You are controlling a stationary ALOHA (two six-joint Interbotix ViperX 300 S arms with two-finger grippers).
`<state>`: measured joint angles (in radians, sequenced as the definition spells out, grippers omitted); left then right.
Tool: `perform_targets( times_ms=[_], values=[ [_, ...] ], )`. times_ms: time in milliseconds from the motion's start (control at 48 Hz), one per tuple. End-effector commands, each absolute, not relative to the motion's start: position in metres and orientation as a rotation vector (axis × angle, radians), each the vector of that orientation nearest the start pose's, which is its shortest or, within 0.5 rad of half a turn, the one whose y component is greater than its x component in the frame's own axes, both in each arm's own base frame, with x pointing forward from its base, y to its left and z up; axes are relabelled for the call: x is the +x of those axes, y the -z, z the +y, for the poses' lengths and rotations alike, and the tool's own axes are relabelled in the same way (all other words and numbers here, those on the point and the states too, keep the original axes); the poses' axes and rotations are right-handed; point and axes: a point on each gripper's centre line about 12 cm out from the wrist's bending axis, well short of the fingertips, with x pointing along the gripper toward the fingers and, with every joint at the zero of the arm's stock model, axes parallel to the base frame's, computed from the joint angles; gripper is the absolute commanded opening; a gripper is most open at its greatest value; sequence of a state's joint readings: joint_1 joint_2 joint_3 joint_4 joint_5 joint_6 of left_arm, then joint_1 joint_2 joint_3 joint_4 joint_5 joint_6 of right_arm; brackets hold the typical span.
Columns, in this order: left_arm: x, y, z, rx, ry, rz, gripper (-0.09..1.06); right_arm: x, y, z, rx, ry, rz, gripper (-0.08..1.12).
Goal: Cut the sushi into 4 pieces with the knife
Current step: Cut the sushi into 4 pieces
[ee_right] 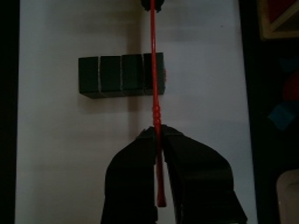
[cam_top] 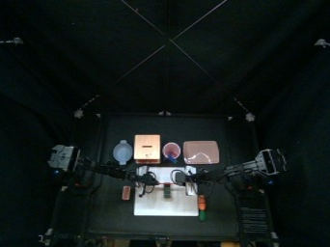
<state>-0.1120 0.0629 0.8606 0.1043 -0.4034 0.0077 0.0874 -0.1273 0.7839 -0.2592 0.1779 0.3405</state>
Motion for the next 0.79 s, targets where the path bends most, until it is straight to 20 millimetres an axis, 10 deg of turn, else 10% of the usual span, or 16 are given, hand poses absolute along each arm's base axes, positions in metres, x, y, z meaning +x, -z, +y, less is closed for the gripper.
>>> perform_targets(
  times_ms=[21, 792],
  values=[
    [0.367, -0.144, -0.058, 0.138, 0.212, 0.447, 0.27, 0.346, -0.191, 0.024, 0.026, -0.011, 0.737, 0.13],
    [0.368, -0.111, -0.058, 0.141, 0.216, 0.533, 0.27, 0.35, -0.154, 0.024, 0.033, -0.001, 0.838, 0.13]
  ],
)
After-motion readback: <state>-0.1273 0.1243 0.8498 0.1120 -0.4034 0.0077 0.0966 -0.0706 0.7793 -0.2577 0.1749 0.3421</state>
